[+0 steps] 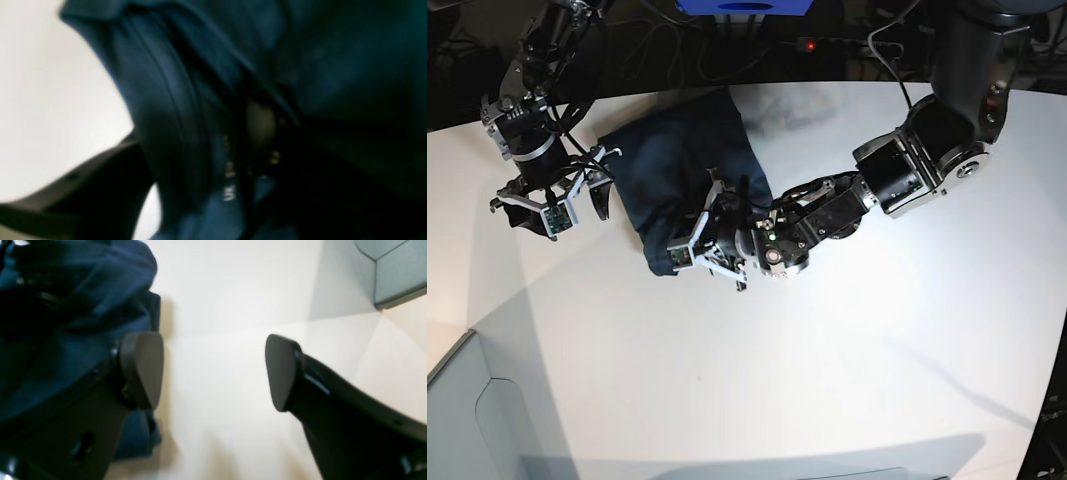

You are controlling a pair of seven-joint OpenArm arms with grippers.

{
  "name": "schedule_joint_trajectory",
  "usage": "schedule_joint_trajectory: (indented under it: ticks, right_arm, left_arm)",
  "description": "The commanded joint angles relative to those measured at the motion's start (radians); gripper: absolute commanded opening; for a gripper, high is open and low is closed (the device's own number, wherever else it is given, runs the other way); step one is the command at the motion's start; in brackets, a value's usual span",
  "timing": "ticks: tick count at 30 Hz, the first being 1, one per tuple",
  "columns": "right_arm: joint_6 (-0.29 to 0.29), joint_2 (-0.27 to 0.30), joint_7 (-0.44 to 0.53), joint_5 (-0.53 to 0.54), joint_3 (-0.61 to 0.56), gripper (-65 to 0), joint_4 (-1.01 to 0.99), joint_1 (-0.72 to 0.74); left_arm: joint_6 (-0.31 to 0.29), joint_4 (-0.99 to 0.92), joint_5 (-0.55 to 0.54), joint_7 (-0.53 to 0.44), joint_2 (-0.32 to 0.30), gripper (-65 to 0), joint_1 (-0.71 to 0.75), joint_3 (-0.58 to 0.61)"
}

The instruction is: Fold the T-shirt properly

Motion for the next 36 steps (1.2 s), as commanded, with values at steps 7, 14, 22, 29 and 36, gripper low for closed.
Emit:
schedule_joint_trajectory:
  ticks: [7,14,22,29,36]
  right_arm:
    - [0.011,0.003,0.024,0.016,0.002,-22.9,0.013,0.001]
    - [0.011,-0.023,0.024,0.018,-0.026,-49.0,-0.029,-0.014]
    - [0.011,-0.026,0.034,0.018,-0.028,-65.0,-0.173,-0.026]
    - [0.011,-0.047,0.036,0.018,-0.028,-64.9,-0.179,-0.085]
    - [0.011,-0.047,0.036,0.018,-0.063,-64.9,-0.171,-0.152]
  left_arm:
    - [0.009,0.181,0.012,0.003,-0.085,-26.8,-0.005,-0.234]
    - [0.007,0.359,0.019,0.003,-0.193,-26.8,0.174,-0.536]
    - [0.003,0.492,0.009,0.003,-0.299,-26.8,0.565,-1.128]
    - [0.001,0.518,0.007,0.003,-0.248,-26.8,0.763,-1.549]
    - [0.001,0.518,0.007,0.003,-0.243,-26.8,0.811,-1.627]
